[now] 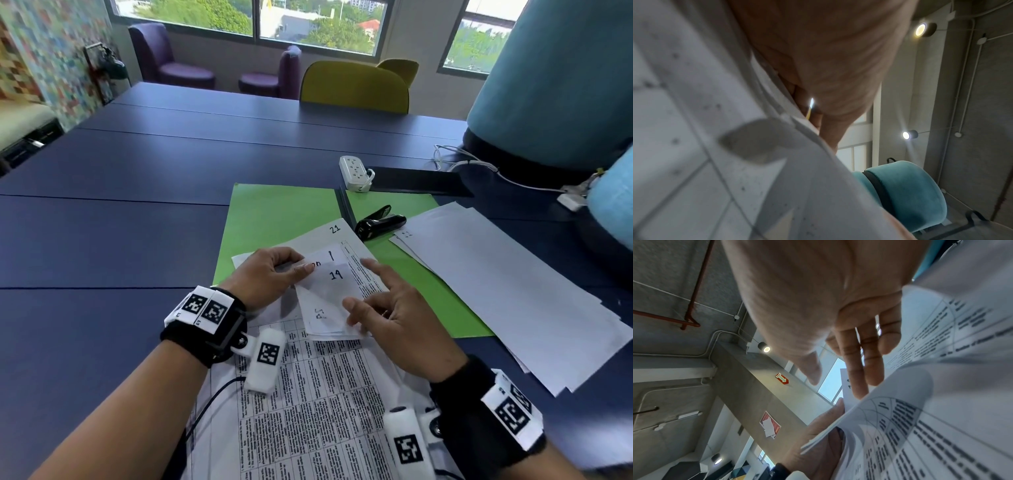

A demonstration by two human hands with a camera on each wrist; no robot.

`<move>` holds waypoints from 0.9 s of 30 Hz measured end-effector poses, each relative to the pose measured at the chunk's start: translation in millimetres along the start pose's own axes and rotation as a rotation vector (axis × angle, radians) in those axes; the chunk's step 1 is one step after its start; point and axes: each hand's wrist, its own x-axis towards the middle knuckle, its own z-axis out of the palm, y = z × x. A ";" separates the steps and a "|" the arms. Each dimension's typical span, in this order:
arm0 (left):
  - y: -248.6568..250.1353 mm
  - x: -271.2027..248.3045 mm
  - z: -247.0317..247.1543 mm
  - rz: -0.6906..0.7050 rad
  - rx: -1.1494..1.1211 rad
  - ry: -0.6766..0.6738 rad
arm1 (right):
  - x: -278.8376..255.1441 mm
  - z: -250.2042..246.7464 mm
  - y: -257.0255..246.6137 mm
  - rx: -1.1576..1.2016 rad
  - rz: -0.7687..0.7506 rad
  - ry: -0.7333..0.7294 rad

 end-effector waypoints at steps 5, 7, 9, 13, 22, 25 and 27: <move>-0.5 -0.1 -1.3 -0.013 -0.003 -0.016 | 4.5 1.6 6.8 -0.086 0.015 0.035; 1.6 -1.6 -3.9 -0.031 0.025 -0.049 | 5.3 2.3 7.2 -0.106 0.026 0.028; 2.9 -2.6 -5.5 -0.058 0.011 -0.075 | 5.2 3.4 7.5 -0.093 0.027 0.024; 2.4 -2.6 -5.7 -0.080 -0.018 -0.068 | 5.1 3.2 6.8 -0.148 0.003 0.141; 7.4 -6.7 -7.5 -0.057 0.017 -0.106 | 9.0 3.7 4.9 -0.073 0.039 0.166; 7.7 -6.9 -8.9 -0.046 0.036 -0.126 | 10.3 4.9 3.0 -0.118 0.052 0.126; 6.9 -6.5 -9.8 -0.038 0.044 -0.124 | 11.2 6.0 2.5 -0.160 0.060 0.103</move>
